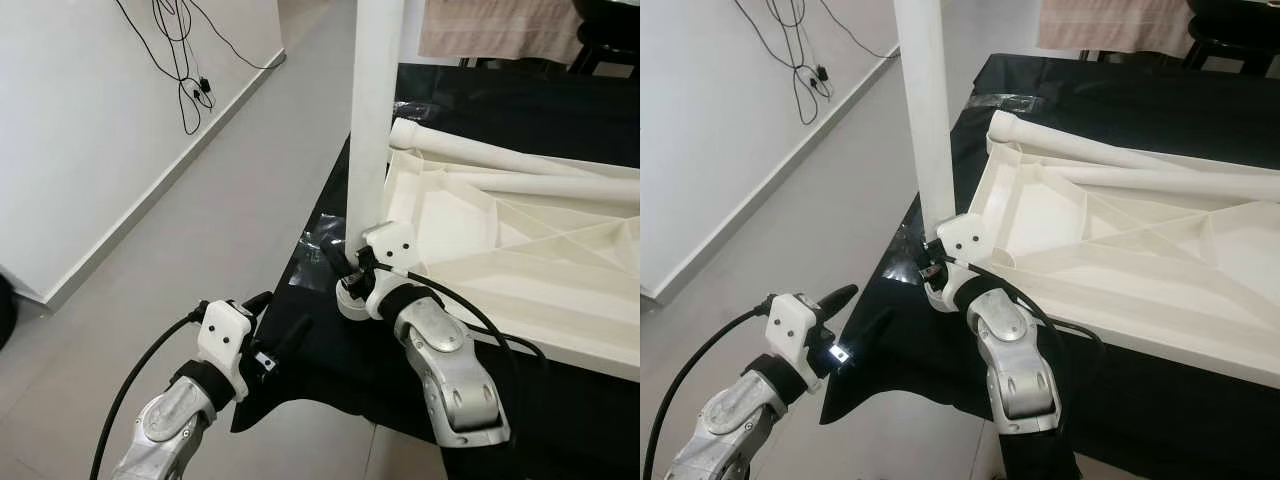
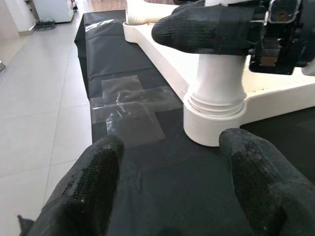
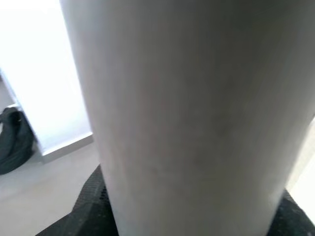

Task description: Building children table

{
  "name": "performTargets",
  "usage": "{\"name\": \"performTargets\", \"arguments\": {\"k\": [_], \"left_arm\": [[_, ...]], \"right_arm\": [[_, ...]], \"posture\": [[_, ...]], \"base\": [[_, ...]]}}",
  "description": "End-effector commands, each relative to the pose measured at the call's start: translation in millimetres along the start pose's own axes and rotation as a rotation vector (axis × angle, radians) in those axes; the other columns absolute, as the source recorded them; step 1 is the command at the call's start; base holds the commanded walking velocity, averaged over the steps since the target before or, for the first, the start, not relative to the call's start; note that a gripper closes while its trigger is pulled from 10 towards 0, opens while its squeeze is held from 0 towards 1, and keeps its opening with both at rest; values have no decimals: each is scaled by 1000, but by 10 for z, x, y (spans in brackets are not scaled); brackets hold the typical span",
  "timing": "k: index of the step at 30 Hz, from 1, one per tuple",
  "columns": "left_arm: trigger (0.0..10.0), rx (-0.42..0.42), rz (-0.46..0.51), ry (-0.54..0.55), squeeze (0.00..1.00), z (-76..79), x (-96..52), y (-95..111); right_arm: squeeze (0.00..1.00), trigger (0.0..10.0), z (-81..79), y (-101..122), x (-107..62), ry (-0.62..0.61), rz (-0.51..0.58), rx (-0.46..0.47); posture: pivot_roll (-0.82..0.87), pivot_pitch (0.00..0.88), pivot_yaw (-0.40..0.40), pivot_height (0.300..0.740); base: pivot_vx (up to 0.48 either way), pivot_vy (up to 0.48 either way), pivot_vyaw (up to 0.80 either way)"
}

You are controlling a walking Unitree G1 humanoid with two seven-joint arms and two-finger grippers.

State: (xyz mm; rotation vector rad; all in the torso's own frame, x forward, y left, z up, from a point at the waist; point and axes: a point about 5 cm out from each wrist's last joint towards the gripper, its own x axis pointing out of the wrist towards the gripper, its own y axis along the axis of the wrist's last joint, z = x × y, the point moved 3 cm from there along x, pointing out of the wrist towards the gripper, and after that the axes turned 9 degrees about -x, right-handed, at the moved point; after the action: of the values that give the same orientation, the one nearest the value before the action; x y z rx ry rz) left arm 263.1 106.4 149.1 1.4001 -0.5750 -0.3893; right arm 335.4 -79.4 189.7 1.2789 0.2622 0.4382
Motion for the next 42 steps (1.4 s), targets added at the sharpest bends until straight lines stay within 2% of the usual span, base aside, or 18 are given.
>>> {"name": "performTargets", "arguments": {"k": [1, 8, 11, 12, 13, 14, 18, 22, 23, 24, 25, 31, 34, 35, 37, 38, 40, 42], "left_arm": [[10000, 4, -25, 13, 0, -36, -36, -59], [10000, 2, -27, 6, 0, -28, -25, -63], [10000, 1, -27, 4, 0, -24, -19, -65], [10000, 1, -24, 5, 0, -20, -11, -64], [10000, 1, -24, 5, 0, -20, -11, -64], [10000, 2, -21, 9, 0, -17, -5, -62], [10000, 3, -15, 17, 0, -17, -3, -54], [10000, 4, -15, 16, 0, -11, -9, -47], [10000, 4, -15, 16, 0, -8, -13, -45], [10000, 4, -15, 16, 0, -8, -13, -45], [10000, 3, -15, 16, 0, -2, -16, -42], [10000, -2, -11, 15, 0, 22, -23, -33], [10000, -3, -10, 14, 0, 36, -29, -31], [10000, -3, -9, 14, 0, 41, -33, -30], [10000, -3, -9, 14, 0, 41, -33, -30], [10000, -2, -9, 16, 0, 39, -45, -25], [10000, 3, -12, 15, 0, 33, -68, -21], [10000, 5, -14, 16, 0, 28, -77, -23]], "right_arm": [[1000, 10000, 34, -181, -16, 7, -67, 70], [1000, 10000, 24, -13, 47, 131, 25, 127], [1000, 10000, 4, 75, 62, 237, 73, 149], [1000, 10000, -39, 151, 50, 413, 119, 130], [1000, 10000, -39, 151, 50, 413, 119, 130], [0, 10000, -53, 177, 60, 548, 138, 98], [0, 10000, -92, 152, 38, 810, 135, 71], [0, 10000, -73, 101, 28, 855, 119, 96], [0, 2784, -39, 70, 42, 841, 111, 107], [0, 2784, -39, 70, 42, 841, 111, 107], [0, 0, -5, 34, 50, 824, 100, 118], [0, 0, 177, -90, 54, 707, 62, 94], [0, 0, 324, -158, 41, 609, 29, 63], [0, 0, 440, -258, 45, 461, -23, 50], [0, 0, 440, -258, 45, 461, -23, 50], [0, 0, 621, -445, 34, 179, -151, -19], [0, 0, 371, -664, -307, -95, -303, -44], [0, 0, 234, -662, -413, -125, -322, -40]], "posture": [[-21, 208, 70, 740], [-22, 205, 67, 740], [-20, 203, 66, 740], [-14, 199, 55, 740], [-14, 199, 55, 740], [-8, 197, 53, 740], [2, 191, 53, 740], [23, 196, 55, 740], [23, 199, 56, 740], [23, 199, 56, 740], [21, 200, 54, 740], [19, 209, 48, 740], [19, 212, 42, 740], [17, 215, 35, 740], [17, 215, 35, 740], [18, 224, 25, 740], [28, 227, 24, 740], [26, 225, 26, 740]], "base": [[0, 0, 0], [0, 0, 0], [0, 0, 0], [0, 0, 0], [0, 0, 0], [0, 0, 0], [0, 0, 0], [0, 0, 0], [0, 0, 0], [0, 0, 0], [0, 0, 0], [0, 0, 0], [0, 0, 0], [0, 0, 0], [0, 0, 0], [0, 0, 0], [0, 0, 0], [0, 0, 0]]}}
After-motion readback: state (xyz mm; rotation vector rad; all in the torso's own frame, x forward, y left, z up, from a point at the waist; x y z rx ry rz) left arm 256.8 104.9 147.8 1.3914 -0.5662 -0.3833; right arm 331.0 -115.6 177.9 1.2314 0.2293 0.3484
